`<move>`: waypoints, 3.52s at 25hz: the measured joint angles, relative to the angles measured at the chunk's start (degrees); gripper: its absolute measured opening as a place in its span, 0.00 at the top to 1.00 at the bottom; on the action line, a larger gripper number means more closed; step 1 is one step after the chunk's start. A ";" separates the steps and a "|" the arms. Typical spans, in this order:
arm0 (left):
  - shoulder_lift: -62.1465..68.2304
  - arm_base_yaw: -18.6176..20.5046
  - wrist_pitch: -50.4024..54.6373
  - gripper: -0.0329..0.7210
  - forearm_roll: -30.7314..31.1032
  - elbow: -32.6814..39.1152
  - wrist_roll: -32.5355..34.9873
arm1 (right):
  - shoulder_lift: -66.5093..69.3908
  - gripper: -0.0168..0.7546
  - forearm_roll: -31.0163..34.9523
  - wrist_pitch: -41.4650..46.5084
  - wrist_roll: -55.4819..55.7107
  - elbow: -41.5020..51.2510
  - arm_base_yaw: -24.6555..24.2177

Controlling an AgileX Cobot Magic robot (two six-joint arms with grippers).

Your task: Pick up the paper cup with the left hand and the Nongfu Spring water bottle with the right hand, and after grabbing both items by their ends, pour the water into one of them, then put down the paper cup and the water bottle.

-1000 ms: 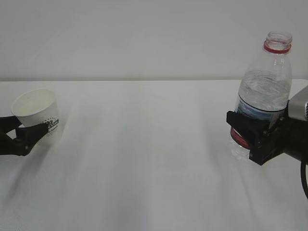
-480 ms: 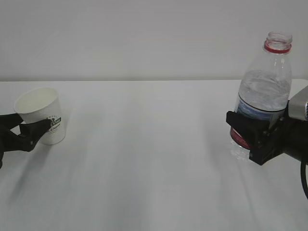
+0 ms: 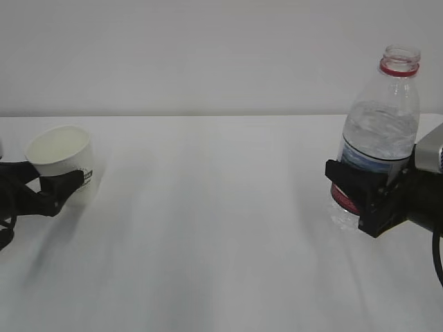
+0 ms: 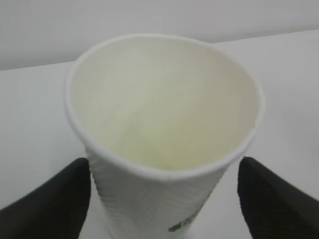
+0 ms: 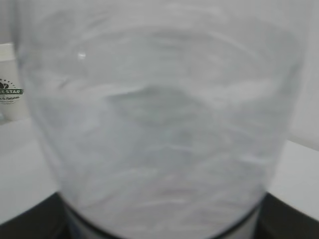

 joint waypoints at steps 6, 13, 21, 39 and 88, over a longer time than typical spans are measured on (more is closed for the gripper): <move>3.59 -0.48 0.00 0.04 -0.23 -2.99 0.04 | 0.00 0.40 0.00 0.00 0.27 0.00 0.00; 7.49 -1.36 0.00 0.04 -1.01 -4.37 0.04 | 0.00 0.40 -0.07 0.00 0.66 0.00 0.00; 8.43 -2.28 0.00 0.04 -2.84 -6.01 0.04 | 0.00 0.40 -0.07 0.00 0.77 0.00 0.00; 8.43 -2.39 0.00 0.19 -1.30 -7.58 0.04 | 0.00 0.40 -0.35 0.00 0.77 0.00 0.00; -20.17 -2.39 0.11 0.21 3.06 15.62 -4.83 | 0.00 0.40 -0.49 0.00 0.87 0.00 0.00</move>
